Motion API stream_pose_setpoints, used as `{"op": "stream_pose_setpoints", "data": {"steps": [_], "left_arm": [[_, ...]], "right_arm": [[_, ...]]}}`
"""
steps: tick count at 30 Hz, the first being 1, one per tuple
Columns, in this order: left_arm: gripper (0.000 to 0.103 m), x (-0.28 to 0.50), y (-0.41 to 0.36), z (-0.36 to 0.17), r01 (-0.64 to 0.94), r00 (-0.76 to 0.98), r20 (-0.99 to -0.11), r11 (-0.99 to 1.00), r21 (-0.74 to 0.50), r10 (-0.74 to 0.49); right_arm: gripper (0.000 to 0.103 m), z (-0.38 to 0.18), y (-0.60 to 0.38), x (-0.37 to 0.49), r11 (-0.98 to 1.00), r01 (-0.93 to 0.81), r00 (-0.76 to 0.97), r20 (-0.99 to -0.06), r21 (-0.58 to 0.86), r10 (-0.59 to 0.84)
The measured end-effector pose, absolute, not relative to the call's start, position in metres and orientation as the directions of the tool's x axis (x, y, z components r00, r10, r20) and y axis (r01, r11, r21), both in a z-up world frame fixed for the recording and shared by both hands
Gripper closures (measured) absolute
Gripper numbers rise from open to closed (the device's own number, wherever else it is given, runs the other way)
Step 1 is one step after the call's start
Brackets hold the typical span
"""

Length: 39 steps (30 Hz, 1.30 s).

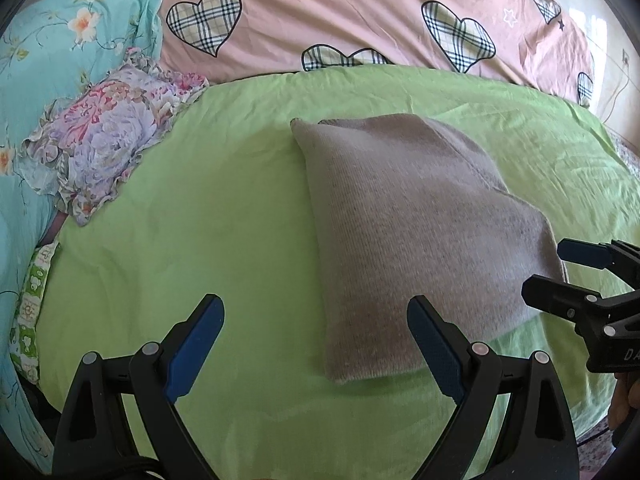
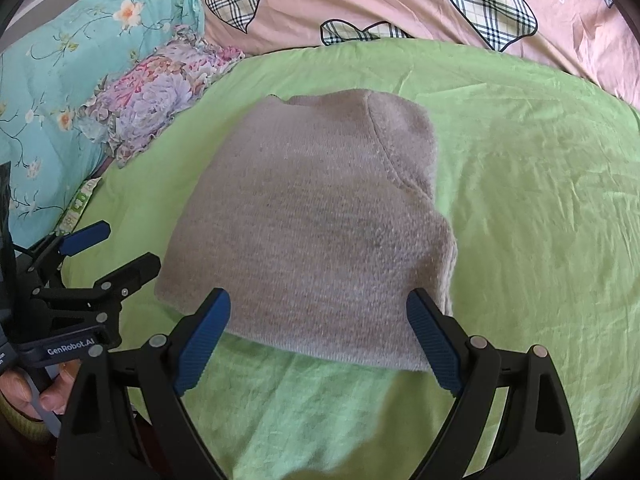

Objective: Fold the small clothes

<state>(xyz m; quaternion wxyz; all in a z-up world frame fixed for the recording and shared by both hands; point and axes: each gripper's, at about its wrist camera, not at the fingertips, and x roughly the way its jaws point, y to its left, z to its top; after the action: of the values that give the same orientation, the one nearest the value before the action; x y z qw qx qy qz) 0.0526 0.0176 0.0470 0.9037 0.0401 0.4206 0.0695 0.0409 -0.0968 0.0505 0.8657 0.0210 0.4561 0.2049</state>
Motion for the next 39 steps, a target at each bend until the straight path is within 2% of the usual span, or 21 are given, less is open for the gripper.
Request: {"op": "stream_pose_setpoints", "data": {"steps": [10,19,39], "left_arm": [[0.010,0.070,0.027,0.046,-0.113,0.625,-0.767,0.989,0.099,0.148],[0.010,0.078,0.031,0.043,-0.095,0.630,-0.771,0.995,0.035,0.087],[0.009,0.079,0.025,0.038,-0.080,0.622,-0.779,0.996,0.043,0.083]], "right_arm": [[0.013,0.056,-0.098,0.056,0.916,-0.330,0.508,-0.774,0.230,0.377],[0.013,0.053,-0.097,0.069,0.913,-0.316,0.497,-0.776,0.256,0.389],[0.013,0.043,-0.105,0.074,0.920,-0.287,0.489,-0.785,0.268,0.381]]}}
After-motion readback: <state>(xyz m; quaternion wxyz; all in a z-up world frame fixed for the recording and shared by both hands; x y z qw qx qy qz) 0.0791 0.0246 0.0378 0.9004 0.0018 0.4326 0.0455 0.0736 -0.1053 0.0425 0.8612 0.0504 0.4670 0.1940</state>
